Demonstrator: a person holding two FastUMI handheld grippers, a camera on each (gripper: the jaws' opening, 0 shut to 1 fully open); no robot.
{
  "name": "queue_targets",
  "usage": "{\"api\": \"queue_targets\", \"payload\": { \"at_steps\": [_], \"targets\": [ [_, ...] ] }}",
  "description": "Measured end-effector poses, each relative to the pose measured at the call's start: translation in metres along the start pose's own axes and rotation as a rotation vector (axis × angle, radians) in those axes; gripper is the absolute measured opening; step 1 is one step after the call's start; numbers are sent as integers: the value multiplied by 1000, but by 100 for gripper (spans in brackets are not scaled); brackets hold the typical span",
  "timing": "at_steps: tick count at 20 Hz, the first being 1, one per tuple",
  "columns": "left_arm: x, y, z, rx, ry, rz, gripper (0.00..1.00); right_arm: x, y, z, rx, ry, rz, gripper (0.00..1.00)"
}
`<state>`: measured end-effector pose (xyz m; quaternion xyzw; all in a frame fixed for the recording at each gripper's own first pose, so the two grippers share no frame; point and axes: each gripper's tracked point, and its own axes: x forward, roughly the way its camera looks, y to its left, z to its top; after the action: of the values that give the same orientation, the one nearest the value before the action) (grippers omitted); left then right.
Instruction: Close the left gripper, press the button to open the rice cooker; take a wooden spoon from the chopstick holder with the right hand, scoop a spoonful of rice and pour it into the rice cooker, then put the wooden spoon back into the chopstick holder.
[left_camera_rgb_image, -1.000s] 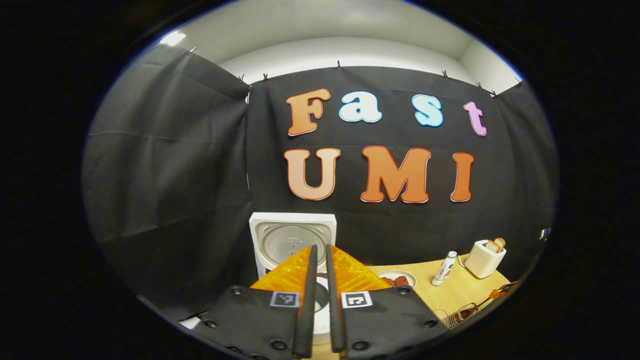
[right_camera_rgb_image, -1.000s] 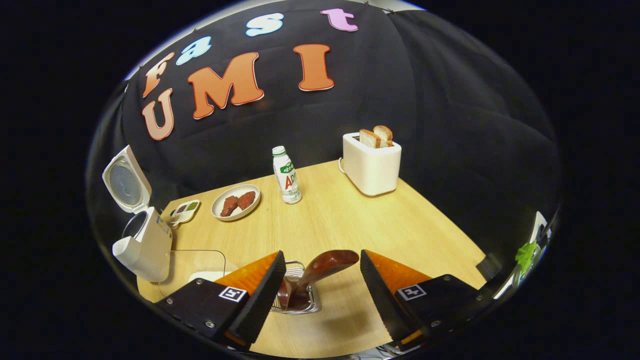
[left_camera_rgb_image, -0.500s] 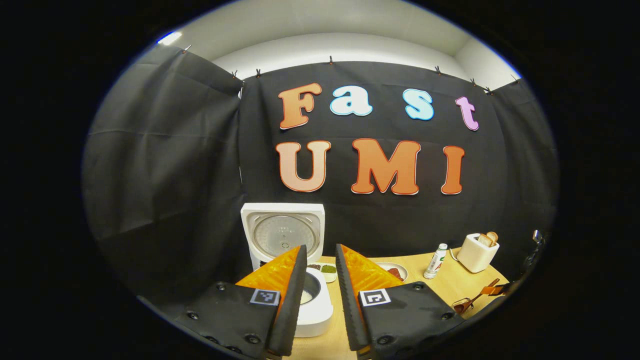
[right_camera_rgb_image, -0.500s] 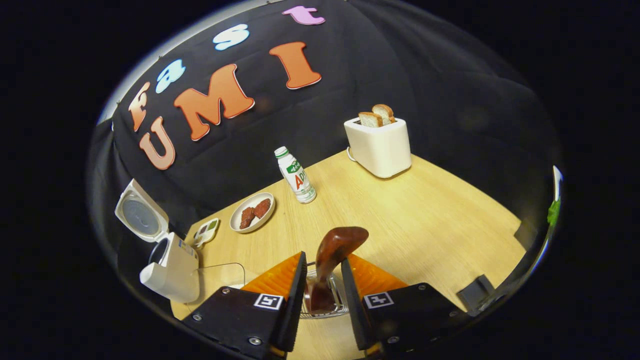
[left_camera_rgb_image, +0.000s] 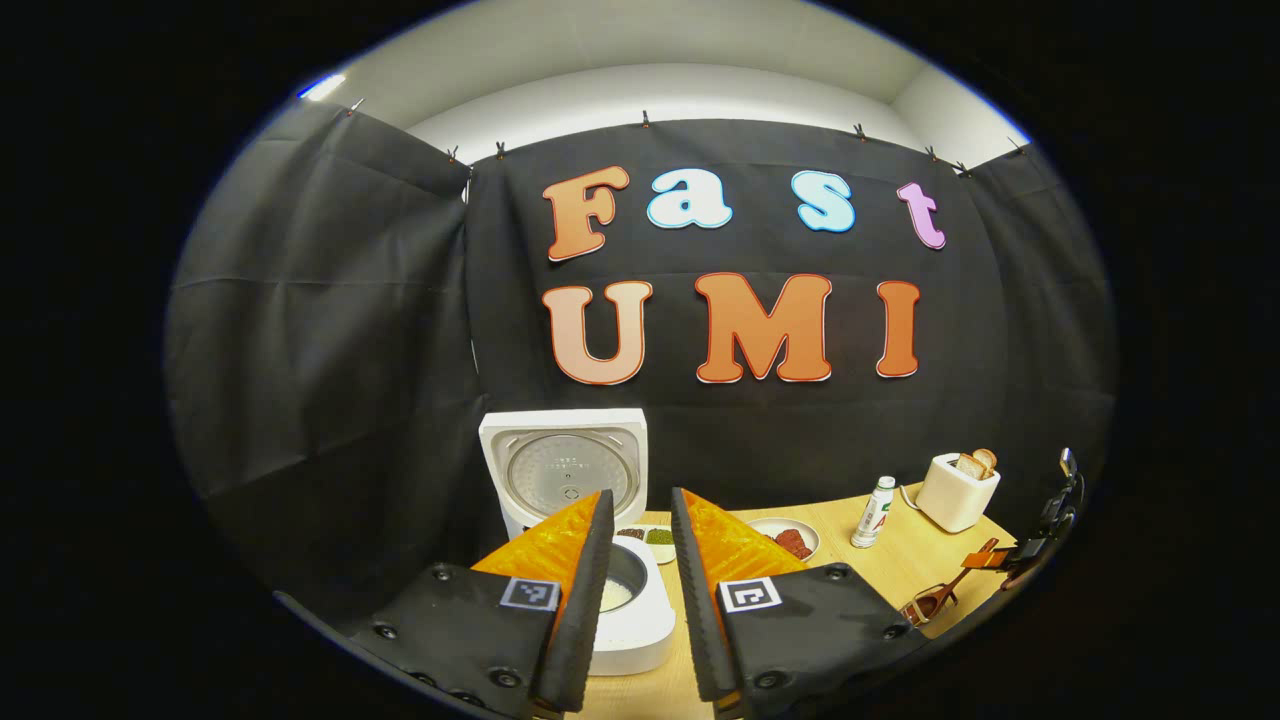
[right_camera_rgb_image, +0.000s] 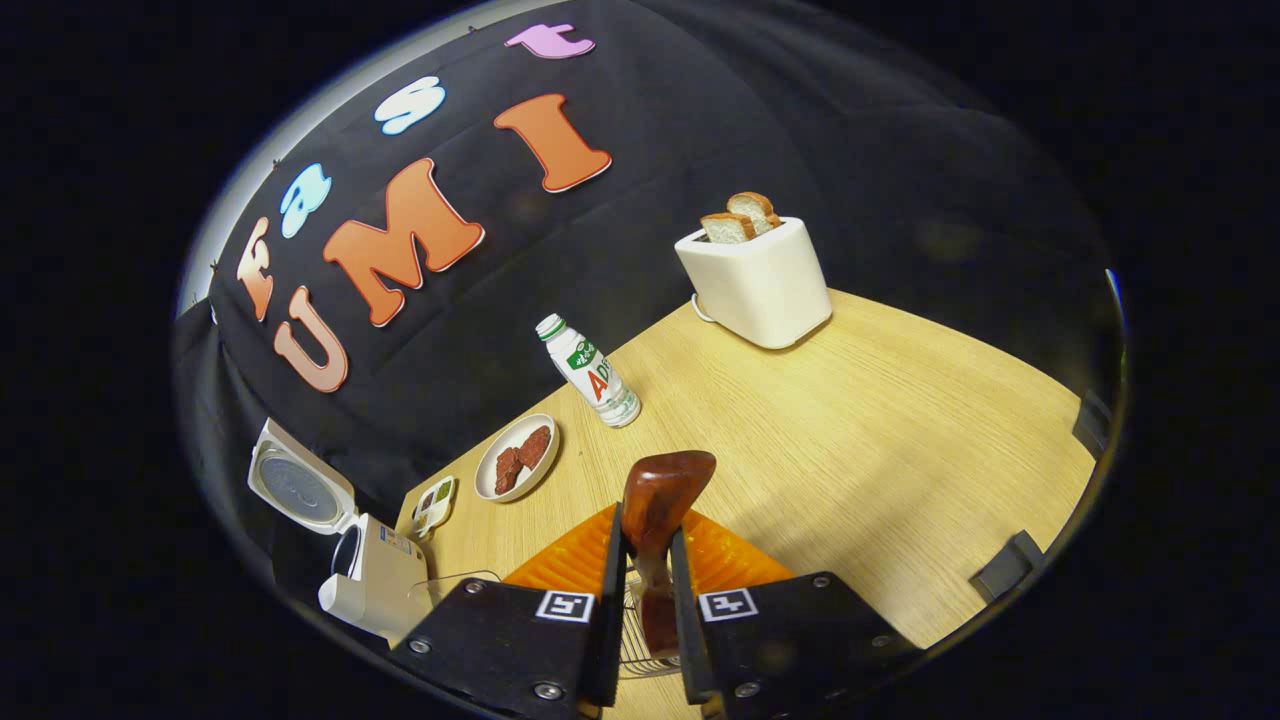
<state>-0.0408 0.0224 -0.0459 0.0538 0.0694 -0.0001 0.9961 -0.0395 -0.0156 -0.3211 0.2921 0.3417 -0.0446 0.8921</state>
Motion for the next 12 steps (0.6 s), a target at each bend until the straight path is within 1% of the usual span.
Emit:
{"api": "queue_targets", "payload": {
  "at_steps": [1, 3, 5, 7, 8, 10, 11, 12],
  "targets": [
    [1, 1, -1, -2, 1, -1, 44, -6, 0, 1, -3, -7, -15, 20],
    [2, 7, -4, -2, 5, 0, 44, -17, 5, 5, -17, -26, -27, 18],
    [5, 12, -8, -8, 10, 3, 44, -30, 14, 18, -34, -73, -37, 14],
    [6, 18, -6, -33, 0, 1, 45, -44, 26, 33, -70, -115, -42, 14],
    [6, 19, -5, -45, -8, 0, 56, -52, 34, 42, -90, -140, -45, 14],
    [7, 30, -6, -53, -18, 8, 67, -67, 53, 57, -127, -184, -34, 14],
    [8, 34, -7, -52, -23, 13, 73, -74, 67, 63, -139, -203, -16, 10],
    [9, 39, -8, -52, -23, 17, 78, -81, 84, 69, -154, -216, 12, 14]
  ]
}}
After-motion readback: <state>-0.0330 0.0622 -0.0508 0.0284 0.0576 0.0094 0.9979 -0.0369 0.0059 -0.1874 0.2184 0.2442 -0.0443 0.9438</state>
